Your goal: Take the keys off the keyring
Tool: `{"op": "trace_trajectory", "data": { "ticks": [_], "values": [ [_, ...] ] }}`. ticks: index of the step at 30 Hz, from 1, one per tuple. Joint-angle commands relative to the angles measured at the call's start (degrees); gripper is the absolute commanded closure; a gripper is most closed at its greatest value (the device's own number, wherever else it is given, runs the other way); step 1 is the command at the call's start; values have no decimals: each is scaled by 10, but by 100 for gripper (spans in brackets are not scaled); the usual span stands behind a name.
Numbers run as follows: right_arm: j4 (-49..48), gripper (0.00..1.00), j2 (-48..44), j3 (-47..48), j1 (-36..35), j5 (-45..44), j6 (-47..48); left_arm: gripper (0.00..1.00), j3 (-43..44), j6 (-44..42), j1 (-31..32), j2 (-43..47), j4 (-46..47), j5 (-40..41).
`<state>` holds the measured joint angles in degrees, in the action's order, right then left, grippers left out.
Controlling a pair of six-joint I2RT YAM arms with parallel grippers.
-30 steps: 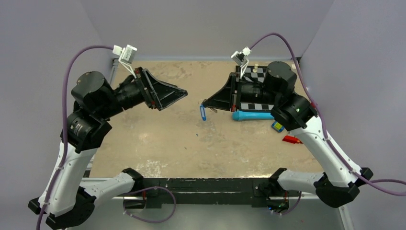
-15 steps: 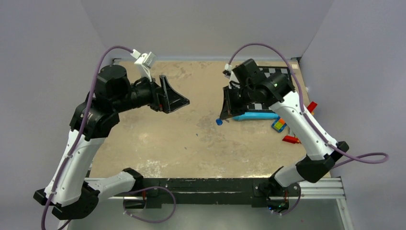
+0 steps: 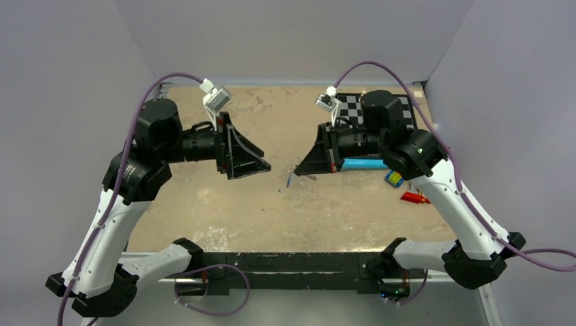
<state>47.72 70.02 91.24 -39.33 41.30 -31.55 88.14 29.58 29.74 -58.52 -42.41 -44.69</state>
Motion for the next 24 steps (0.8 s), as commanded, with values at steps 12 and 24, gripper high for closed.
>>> {"op": "trace_trajectory", "data": {
  "ticks": [12,24],
  "values": [
    [-130,100,22,16,-2,108,-12,44,-33,57,3,-39,129,-97],
    [-143,100,29,19,-1,111,-17,60,-40,62,9,-65,139,-128]
  ]
}}
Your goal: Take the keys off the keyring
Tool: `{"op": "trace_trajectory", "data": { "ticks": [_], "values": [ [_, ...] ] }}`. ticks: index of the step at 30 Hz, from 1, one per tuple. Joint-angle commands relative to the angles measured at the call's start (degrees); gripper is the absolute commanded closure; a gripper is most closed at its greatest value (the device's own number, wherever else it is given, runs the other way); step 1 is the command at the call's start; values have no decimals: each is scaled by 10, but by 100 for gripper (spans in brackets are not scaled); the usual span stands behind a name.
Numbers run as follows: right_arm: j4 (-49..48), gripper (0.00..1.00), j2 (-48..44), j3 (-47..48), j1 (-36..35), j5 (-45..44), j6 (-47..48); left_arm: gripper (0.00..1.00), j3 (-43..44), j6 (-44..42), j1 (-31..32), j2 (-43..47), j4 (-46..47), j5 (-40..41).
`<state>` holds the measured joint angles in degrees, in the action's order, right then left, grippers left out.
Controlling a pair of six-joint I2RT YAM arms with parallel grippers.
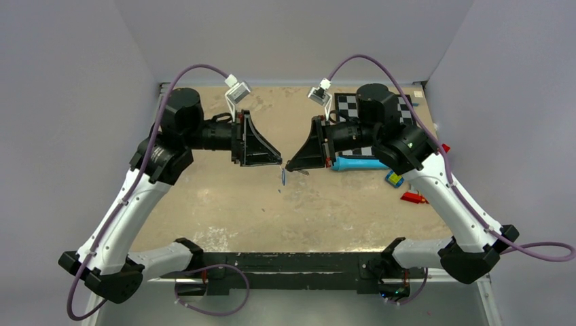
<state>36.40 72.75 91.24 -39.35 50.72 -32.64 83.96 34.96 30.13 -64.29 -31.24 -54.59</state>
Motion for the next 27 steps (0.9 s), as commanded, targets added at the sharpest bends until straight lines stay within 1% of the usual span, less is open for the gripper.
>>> {"op": "trace_trajectory", "data": {
  "ticks": [1,6,9,12,14,15,16,23,27],
  "values": [
    [-32,100,2,19,-2,17,-8,62,1,9,5,-9,27,-32],
    [-38,100,3,17,-1,13,-10,73,-2,6,10,-10,21,-37],
    [-45,100,3,14,-1,12,-13,75,-4,5,11,-10,18,-41],
    [-49,100,4,11,-1,12,-15,80,-6,5,12,-12,16,-43],
    [-52,100,4,10,-2,13,-16,87,-6,5,14,-13,16,-43],
    [-52,100,3,10,-2,12,-17,94,-6,5,14,-14,15,-43],
    [-52,100,3,10,-1,11,-16,100,-5,5,15,-15,13,-43],
    [-64,100,-3,2,-2,-13,-24,100,-3,7,19,-15,9,-37],
    [-121,100,-19,-34,-2,-34,-63,100,-11,20,21,-8,22,-22]
  ]
}}
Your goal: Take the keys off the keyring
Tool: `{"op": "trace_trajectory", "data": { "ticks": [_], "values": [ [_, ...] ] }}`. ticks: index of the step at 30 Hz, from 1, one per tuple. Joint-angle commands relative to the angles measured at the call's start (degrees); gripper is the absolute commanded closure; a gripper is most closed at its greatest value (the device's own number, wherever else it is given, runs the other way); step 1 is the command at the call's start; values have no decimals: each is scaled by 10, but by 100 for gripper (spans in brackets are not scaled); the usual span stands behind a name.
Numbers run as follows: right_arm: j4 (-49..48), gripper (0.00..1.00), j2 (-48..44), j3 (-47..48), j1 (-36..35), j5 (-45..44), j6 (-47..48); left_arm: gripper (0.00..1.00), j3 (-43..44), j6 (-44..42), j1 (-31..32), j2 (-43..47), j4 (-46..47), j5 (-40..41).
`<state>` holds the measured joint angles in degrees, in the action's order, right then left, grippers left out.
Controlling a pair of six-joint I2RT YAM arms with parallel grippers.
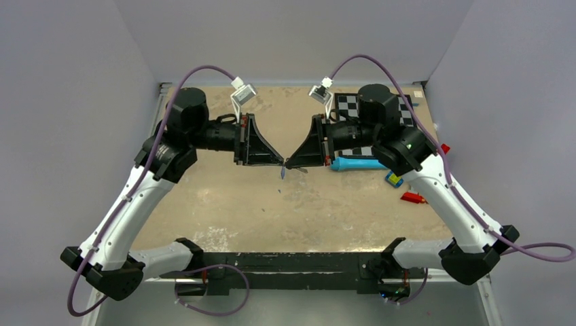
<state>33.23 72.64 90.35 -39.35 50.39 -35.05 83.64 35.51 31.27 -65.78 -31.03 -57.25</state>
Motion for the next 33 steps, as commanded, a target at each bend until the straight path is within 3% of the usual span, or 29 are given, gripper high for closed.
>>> {"op": "trace_trajectory", "data": {
  "ticks": [1,6,33],
  "values": [
    [-105,100,-21,-32,-2,-35,-47,100,-14,23,9,11,30,8],
    [-118,100,-31,-43,-4,-54,-53,100,-42,63,10,28,79,22],
    [-154,100,-38,-70,-31,-118,-72,100,-109,157,19,72,161,126]
  ]
}}
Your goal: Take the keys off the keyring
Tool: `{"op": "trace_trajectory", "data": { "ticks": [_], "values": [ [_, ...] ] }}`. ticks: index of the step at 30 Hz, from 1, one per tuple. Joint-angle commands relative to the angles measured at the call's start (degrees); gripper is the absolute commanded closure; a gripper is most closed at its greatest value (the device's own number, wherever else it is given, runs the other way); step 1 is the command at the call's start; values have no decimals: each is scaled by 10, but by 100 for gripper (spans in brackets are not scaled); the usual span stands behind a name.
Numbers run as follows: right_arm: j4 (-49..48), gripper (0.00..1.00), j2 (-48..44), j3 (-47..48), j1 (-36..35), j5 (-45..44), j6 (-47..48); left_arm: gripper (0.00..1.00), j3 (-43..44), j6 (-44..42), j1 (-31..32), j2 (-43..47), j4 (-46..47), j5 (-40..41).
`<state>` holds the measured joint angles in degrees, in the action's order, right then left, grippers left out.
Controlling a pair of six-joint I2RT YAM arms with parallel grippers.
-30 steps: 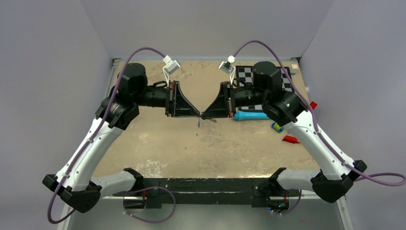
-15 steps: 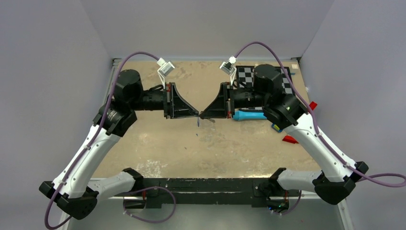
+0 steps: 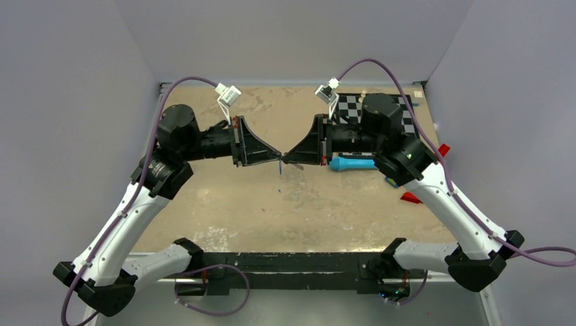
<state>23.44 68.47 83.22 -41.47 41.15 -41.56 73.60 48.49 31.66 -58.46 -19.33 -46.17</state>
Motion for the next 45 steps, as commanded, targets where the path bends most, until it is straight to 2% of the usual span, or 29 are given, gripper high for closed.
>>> {"op": "trace_trajectory", "data": {
  "ticks": [1,12,13,16,19,21,31,34,40,45],
  "values": [
    [-56,100,4,1,-10,-26,-4,100,-8,29,14,-2,44,18],
    [-45,100,29,36,-10,-3,-1,100,3,44,14,-8,28,44],
    [-44,100,33,41,-10,3,-2,97,8,43,15,-11,26,42],
    [-43,100,39,50,-10,20,-1,83,27,33,14,-16,10,40],
    [-33,100,38,49,-9,29,7,57,43,20,14,-18,-3,40],
    [-23,100,37,47,-9,30,14,45,56,6,14,-20,-22,44],
    [50,100,35,61,-8,20,69,9,107,-93,12,-15,-122,75],
    [85,100,43,82,-9,24,93,8,132,-124,8,-17,-160,82],
    [108,100,42,92,-9,47,113,18,192,-191,-3,-31,-243,72],
    [103,100,40,99,-9,90,112,31,197,-208,-3,-43,-253,20]
  ]
}}
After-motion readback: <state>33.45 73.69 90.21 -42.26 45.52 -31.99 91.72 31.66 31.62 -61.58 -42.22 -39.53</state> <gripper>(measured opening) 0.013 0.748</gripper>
